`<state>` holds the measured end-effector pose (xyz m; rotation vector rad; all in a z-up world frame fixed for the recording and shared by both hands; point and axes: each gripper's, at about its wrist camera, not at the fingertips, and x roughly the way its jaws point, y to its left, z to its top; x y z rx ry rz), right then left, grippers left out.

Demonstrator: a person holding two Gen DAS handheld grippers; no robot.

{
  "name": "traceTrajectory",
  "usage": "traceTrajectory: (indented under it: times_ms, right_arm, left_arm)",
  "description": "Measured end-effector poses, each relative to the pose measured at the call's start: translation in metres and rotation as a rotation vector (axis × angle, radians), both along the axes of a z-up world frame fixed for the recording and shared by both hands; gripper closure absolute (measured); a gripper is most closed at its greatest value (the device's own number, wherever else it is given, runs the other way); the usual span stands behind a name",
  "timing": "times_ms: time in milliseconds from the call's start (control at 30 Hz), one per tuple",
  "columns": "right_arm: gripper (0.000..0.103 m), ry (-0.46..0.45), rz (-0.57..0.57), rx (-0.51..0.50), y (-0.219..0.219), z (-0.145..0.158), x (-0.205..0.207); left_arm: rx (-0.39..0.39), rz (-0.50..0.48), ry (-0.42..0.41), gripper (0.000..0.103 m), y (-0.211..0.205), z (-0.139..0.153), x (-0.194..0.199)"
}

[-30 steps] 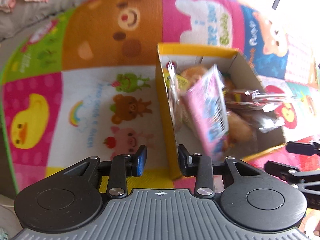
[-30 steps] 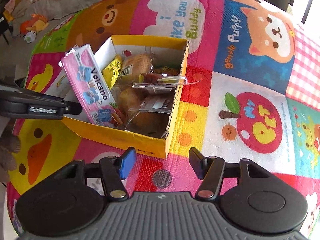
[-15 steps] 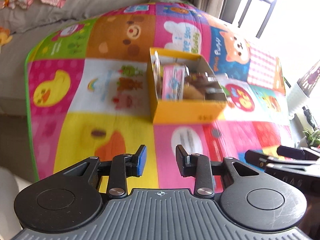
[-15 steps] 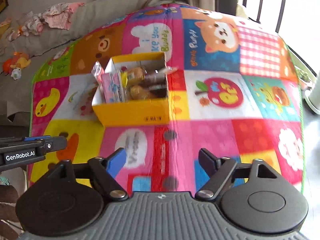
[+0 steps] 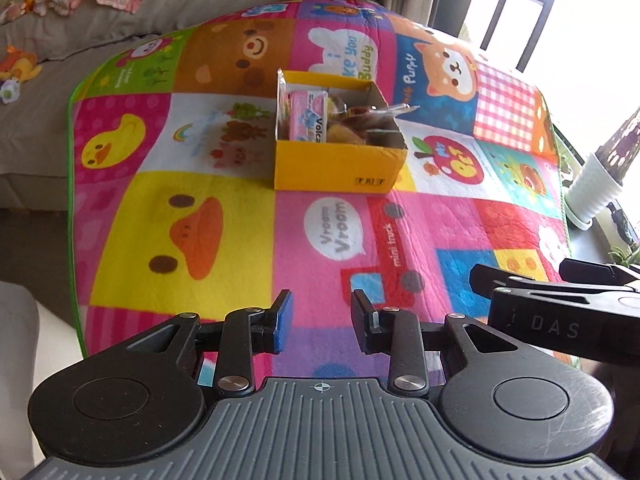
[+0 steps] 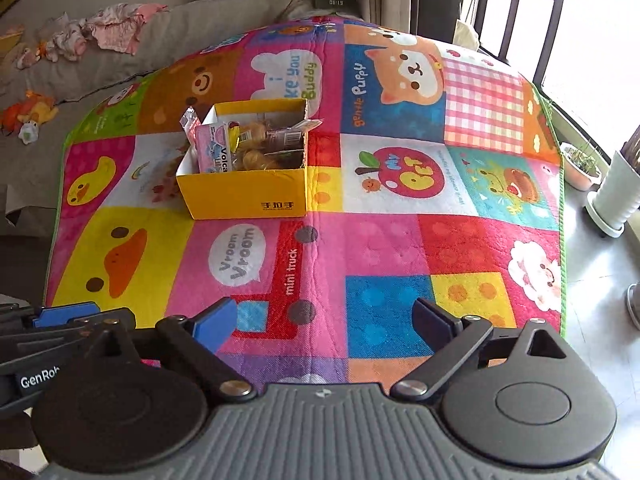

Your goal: Organize objects

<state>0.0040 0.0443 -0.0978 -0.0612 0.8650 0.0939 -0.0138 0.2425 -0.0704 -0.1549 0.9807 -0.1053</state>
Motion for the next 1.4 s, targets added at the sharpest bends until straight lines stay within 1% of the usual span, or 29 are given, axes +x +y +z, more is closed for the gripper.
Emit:
traceTrajectory:
  times_ms: [133, 233, 333, 400, 433, 533, 833, 1100, 1400]
  right_arm:
    - [0.008, 0.022, 0.013, -0.018, -0.010, -0.007, -0.008]
    - [0.008, 0.033, 0.007, -0.012, -0.017, -0.008, -0.013]
    - [0.008, 0.031, -0.002, -0.002, -0.020, -0.008, -0.016]
    - [0.002, 0.028, -0.004, 0.003, -0.021, -0.008, -0.017]
    - [0.001, 0.025, -0.004, 0.006, -0.021, -0.008, -0.018]
    - [0.001, 0.022, 0.007, 0.014, -0.019, -0.006, -0.019]
    - [0.001, 0.020, 0.016, 0.024, -0.014, -0.005, -0.013]
    - [0.001, 0.024, 0.020, 0.031, -0.010, -0.006, -0.013]
    - [0.000, 0.013, -0.009, 0.037, -0.010, -0.004, -0.012]
  left_arm:
    - [0.016, 0.027, 0.007, 0.069, -0.009, 0.003, -0.009]
    - [0.033, 0.035, 0.014, 0.069, -0.015, 0.005, -0.011]
    - [0.047, 0.034, -0.002, 0.069, -0.020, 0.012, -0.014]
    - [0.051, 0.036, -0.010, 0.069, -0.022, 0.016, -0.014]
    - [0.050, 0.038, -0.012, 0.069, -0.022, 0.017, -0.014]
    - [0.044, 0.044, -0.014, 0.069, -0.021, 0.017, -0.013]
    - [0.067, 0.053, -0.016, 0.069, -0.016, 0.013, -0.012]
    - [0.072, 0.057, -0.020, 0.069, -0.013, 0.014, -0.012]
    - [0.074, 0.043, -0.020, 0.069, -0.014, 0.012, -0.014]
